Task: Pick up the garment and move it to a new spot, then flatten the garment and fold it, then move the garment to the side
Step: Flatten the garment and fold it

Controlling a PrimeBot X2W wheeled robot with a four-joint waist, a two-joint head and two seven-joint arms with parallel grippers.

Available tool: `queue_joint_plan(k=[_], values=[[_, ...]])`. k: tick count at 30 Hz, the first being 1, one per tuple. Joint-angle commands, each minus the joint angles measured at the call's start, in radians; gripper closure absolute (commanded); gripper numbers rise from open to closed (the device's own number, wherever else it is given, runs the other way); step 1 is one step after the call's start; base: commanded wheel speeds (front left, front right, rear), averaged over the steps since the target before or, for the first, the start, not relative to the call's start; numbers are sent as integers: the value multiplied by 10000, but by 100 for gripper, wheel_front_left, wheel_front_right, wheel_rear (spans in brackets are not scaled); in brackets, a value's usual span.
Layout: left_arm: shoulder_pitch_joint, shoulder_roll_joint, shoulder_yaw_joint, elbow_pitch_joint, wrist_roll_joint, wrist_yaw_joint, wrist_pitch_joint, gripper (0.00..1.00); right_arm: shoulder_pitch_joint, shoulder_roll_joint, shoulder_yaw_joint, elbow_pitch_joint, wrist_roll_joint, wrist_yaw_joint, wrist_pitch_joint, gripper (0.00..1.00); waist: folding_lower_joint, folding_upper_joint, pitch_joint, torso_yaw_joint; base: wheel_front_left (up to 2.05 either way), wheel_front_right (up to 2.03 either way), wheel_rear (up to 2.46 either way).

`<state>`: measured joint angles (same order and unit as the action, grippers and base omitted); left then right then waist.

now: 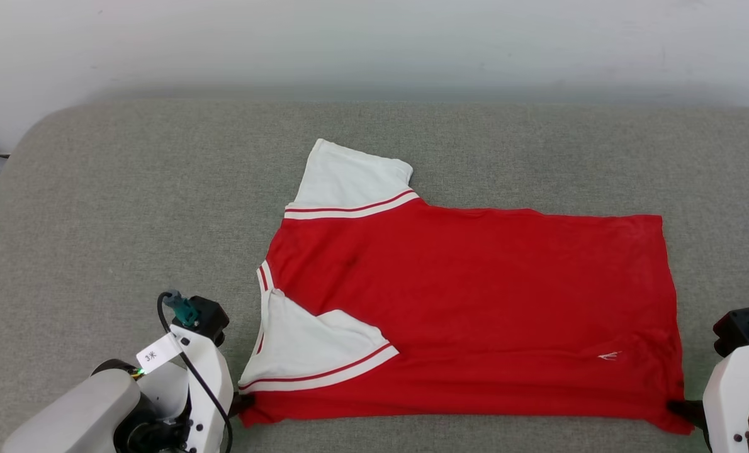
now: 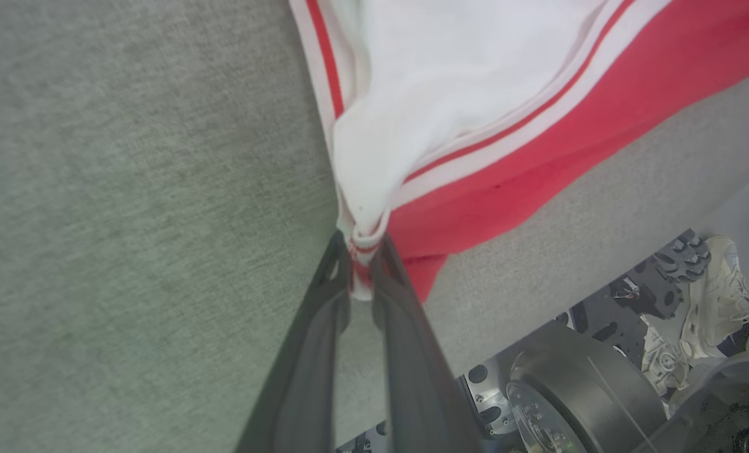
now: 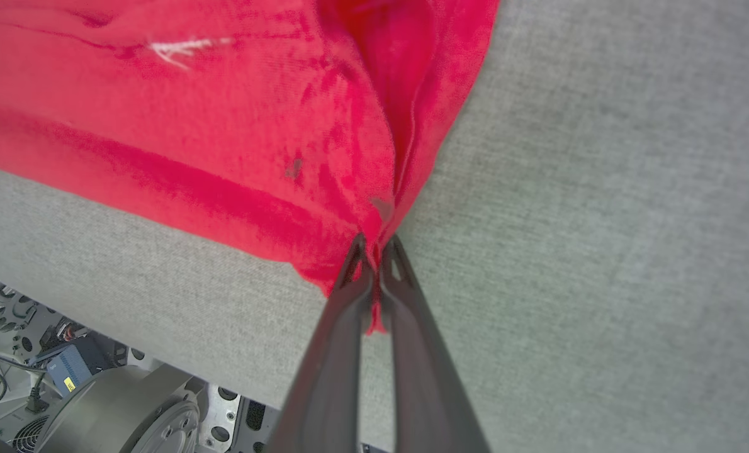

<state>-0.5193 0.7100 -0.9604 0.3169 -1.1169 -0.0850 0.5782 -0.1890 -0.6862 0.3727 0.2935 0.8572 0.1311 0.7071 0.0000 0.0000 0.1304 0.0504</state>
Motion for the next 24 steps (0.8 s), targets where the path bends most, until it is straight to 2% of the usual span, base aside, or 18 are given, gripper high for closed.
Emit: queue_joint_plan(k=[1, 2, 3, 4, 9, 15, 20, 24], values=[[-28, 23, -7, 93, 109, -5, -78, 100, -89, 53, 65, 44, -124, -8, -163, 82, 0, 0, -4, 21, 0, 0, 0], [-88, 27, 26, 111, 161, -5, -183, 50, -87, 76, 95, 54, -141, -8, -277, 58, 0, 0, -18, 38, 0, 0, 0], [-142, 29, 89, 134, 183, 2, -299, 0, -79, 95, 95, 26, -139, -8, -439, 4, 0, 0, -49, 49, 0, 0, 0], [-192, 57, 124, 116, 266, -17, -409, 0, -93, 80, 56, -41, -206, -8, -671, 0, 0, 0, -95, 53, 0, 0, 0], [-449, 270, 354, -215, 472, 28, -838, 0, 15, 38, -264, -364, -573, -7, -1886, 0, 0, 0, -377, 17, 0, 0, 0], [-986, 371, 973, -605, 695, 319, -1721, 0, -217, 466, -1124, -1066, -1517, -8, -3907, 0, 0, 0, -493, -199, 0, 0, 0], [-1952, 196, 1377, -461, 1299, 674, -2370, 0, -418, 1670, -2340, -1531, -3097, -7, -5963, 0, 0, 0, -246, -425, 0, 0, 0], [-2996, -40, 1632, -115, 1700, 809, -2654, 0, -381, 2726, -3185, -2024, -4203, -7, -6935, 0, 0, 0, 252, -603, 0, 0, 0]])
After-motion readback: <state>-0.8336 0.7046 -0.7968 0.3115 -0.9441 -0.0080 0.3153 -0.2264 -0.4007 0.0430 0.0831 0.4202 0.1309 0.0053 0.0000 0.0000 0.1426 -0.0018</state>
